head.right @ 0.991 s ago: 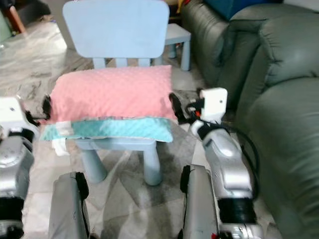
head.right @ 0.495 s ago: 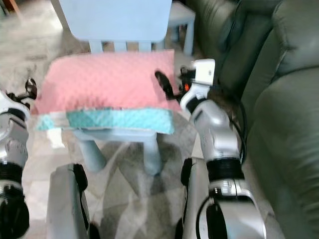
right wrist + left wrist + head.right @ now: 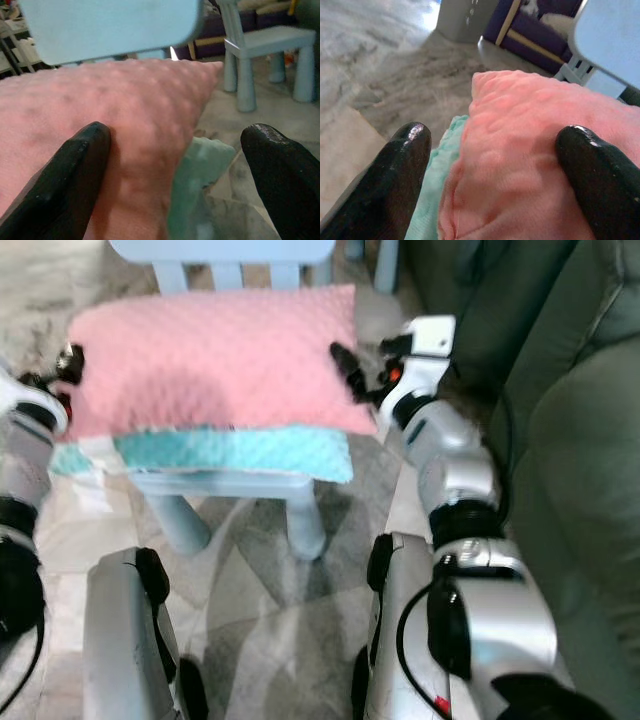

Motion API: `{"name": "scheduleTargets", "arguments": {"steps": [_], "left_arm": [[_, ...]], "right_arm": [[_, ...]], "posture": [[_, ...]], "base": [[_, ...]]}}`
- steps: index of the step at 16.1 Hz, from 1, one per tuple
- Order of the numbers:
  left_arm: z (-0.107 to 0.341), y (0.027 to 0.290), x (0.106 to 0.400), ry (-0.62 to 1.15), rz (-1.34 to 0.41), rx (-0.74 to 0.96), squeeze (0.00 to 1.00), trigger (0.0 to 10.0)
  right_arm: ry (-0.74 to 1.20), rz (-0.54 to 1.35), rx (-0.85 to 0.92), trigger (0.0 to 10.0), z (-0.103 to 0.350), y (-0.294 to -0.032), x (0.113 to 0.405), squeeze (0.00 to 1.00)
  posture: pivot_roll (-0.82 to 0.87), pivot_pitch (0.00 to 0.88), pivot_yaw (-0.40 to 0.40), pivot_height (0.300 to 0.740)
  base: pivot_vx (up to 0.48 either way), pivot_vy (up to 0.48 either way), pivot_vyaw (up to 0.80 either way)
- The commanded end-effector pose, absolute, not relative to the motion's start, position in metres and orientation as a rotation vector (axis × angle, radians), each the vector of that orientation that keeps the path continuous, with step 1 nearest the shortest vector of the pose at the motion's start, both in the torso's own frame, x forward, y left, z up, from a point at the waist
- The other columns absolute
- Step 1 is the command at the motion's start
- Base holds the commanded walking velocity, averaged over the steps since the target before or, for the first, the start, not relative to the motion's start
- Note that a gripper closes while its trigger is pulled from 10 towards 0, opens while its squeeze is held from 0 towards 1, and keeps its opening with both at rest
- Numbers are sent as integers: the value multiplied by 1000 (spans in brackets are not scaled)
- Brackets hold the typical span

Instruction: Move the pillow to the sofa

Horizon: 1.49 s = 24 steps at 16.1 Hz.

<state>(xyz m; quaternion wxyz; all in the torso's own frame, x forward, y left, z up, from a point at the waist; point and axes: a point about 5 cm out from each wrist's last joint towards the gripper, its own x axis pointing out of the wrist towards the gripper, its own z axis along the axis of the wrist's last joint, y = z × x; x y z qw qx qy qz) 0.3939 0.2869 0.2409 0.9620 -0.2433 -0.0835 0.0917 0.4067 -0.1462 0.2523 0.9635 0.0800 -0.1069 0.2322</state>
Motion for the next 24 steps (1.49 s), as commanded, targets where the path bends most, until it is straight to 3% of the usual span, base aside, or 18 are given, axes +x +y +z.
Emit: {"name": "scheduleTargets", "arguments": {"steps": [1, 3, 10, 11, 12, 15, 20, 24], "left_arm": [[238, 292, 393, -137, 201, -522, 0, 10000], [231, 283, 396, -76, 143, -613, 0, 10000], [222, 253, 402, 68, -85, -714, 0, 10000], [219, 248, 401, 74, -136, -739, 0, 0], [220, 246, 401, 59, -175, -746, 0, 0], [221, 240, 400, 60, -257, -742, 0, 0], [222, 248, 398, 22, -224, -740, 0, 0], [242, 275, 394, -166, -58, -533, 0, 0]], "right_arm": [[-216, 477, 173, 10000, 253, -147, 408, 0], [-156, 517, 299, 10000, 246, -144, 410, 0], [12, 719, 470, 10000, 215, -101, 405, 0], [18, 766, 480, 7373, 213, -89, 402, 0], [19, 776, 492, 0, 212, -86, 402, 0], [13, 793, 485, 0, 214, -83, 402, 0], [-20, 746, 389, 0, 211, -90, 402, 0], [-121, 697, 318, 0, 225, -100, 404, 0]], "posture": [[-99, 300, 20, 336], [-99, 306, 20, 336], [-84, 322, 26, 336], [-81, 326, 26, 336], [-81, 326, 26, 336], [-79, 330, 26, 336], [-82, 331, 24, 336], [-83, 326, 22, 336]], "base": [[0, 0, 0], [0, 0, 0], [0, 0, 0], [0, 0, 0], [0, 0, 0], [0, 0, 0], [0, 0, 0], [0, 0, 0]]}}
